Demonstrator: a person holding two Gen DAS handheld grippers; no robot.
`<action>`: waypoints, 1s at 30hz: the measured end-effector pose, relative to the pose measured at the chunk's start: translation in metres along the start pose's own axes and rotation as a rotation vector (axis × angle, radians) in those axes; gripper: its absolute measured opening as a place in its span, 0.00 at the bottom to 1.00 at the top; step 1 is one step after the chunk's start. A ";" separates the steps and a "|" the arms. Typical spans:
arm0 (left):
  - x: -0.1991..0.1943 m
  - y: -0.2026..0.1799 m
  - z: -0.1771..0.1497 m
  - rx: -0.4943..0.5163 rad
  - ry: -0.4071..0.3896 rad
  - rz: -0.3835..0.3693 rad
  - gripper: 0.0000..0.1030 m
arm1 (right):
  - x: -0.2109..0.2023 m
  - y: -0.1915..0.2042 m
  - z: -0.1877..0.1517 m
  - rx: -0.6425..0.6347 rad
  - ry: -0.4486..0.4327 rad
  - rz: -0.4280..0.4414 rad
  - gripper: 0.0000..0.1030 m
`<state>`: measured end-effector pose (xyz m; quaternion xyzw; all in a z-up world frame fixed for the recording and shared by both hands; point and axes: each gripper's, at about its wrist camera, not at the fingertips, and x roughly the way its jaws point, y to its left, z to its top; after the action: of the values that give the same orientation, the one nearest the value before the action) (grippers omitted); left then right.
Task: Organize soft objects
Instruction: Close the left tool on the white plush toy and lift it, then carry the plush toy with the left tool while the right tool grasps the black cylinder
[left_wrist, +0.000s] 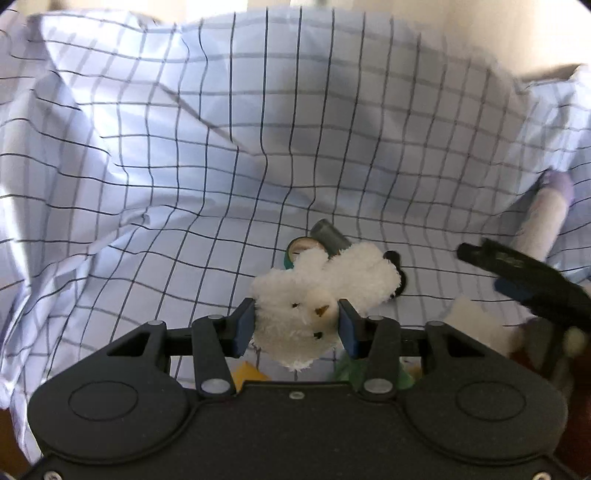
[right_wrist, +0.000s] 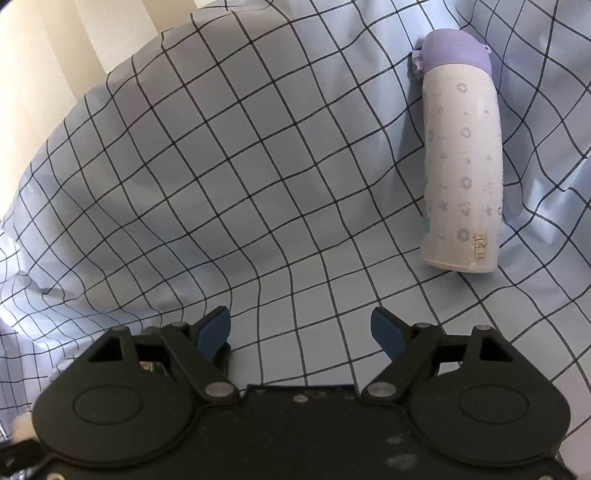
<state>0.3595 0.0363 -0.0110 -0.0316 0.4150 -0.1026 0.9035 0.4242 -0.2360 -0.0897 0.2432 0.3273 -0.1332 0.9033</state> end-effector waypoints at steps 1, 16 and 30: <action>-0.009 -0.001 -0.005 -0.003 -0.009 -0.003 0.45 | 0.000 0.000 0.000 -0.003 0.002 -0.004 0.81; -0.081 -0.011 -0.086 -0.010 -0.010 -0.038 0.45 | 0.017 0.028 -0.001 -0.186 0.132 -0.043 0.84; -0.095 -0.010 -0.107 -0.004 0.006 -0.049 0.45 | 0.036 0.119 -0.022 -0.533 0.242 -0.074 0.83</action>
<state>0.2166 0.0494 -0.0092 -0.0430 0.4170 -0.1238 0.8994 0.4876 -0.1266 -0.0858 -0.0006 0.4649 -0.0456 0.8842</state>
